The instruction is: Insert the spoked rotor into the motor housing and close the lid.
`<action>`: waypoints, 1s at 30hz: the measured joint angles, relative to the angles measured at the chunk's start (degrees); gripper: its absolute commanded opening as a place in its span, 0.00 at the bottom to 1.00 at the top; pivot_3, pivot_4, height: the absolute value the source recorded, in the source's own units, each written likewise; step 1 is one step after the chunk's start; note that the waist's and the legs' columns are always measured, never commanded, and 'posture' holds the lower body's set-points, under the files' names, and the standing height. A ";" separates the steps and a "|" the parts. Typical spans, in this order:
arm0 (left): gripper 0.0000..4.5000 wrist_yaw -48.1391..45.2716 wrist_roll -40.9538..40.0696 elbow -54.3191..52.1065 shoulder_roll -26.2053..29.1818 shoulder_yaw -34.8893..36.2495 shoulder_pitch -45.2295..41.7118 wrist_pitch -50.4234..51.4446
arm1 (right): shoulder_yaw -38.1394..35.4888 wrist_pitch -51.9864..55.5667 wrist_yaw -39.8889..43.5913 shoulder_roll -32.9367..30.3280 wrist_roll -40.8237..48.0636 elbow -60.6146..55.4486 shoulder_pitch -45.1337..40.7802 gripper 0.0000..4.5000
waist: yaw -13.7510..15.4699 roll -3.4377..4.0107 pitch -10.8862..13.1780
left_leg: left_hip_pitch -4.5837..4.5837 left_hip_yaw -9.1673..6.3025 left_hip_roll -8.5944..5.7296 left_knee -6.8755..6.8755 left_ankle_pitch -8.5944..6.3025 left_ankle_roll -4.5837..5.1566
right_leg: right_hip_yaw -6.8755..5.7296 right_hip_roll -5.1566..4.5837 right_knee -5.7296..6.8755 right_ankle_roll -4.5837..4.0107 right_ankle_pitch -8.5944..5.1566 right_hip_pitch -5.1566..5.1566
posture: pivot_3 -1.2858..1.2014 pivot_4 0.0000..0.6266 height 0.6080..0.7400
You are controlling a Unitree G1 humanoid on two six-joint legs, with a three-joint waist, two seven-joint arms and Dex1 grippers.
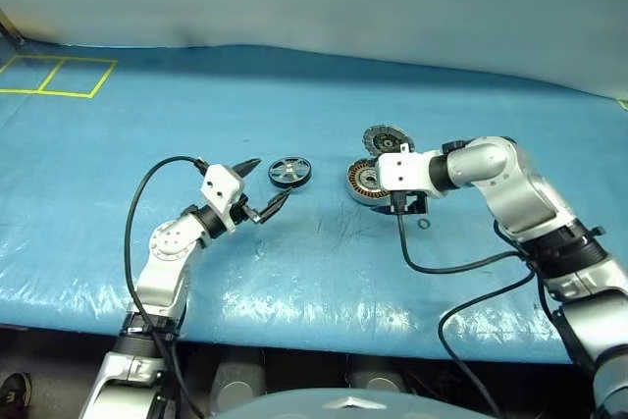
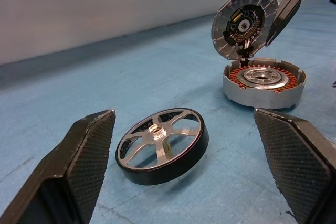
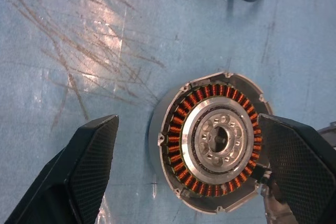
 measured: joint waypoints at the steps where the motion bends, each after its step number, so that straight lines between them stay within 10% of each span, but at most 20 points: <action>1: 1.00 0.10 0.00 -0.09 -0.01 0.00 0.39 0.00 | 0.53 -0.45 0.54 0.16 -0.21 1.27 -0.43 0.99 | -0.02 0.02 0.01 | 0.00 0.00 0.00 -0.02 0.00 0.00 | 0.00 0.00 0.00 0.00 0.00 -0.01 | 0.52 0.24 1.00; 25: 1.00 1.87 0.00 -1.31 0.00 0.50 2.14 -0.05 | 1.91 -7.42 1.95 6.58 -5.97 19.27 -5.23 0.99 | -0.04 0.03 0.03 | 0.04 0.00 0.00 0.01 0.01 -0.01 | 0.00 0.00 0.07 0.02 0.01 0.02 | 0.52 0.24 1.00; 30: 1.00 2.27 0.01 -1.31 0.01 0.47 2.13 -0.05 | 1.99 -8.23 2.33 7.76 -6.70 22.00 -6.76 0.73 | -0.04 0.03 0.03 | 0.06 -0.01 0.00 0.03 0.01 -0.01 | 0.00 0.00 0.07 0.02 0.02 0.05 | 0.52 0.24 1.00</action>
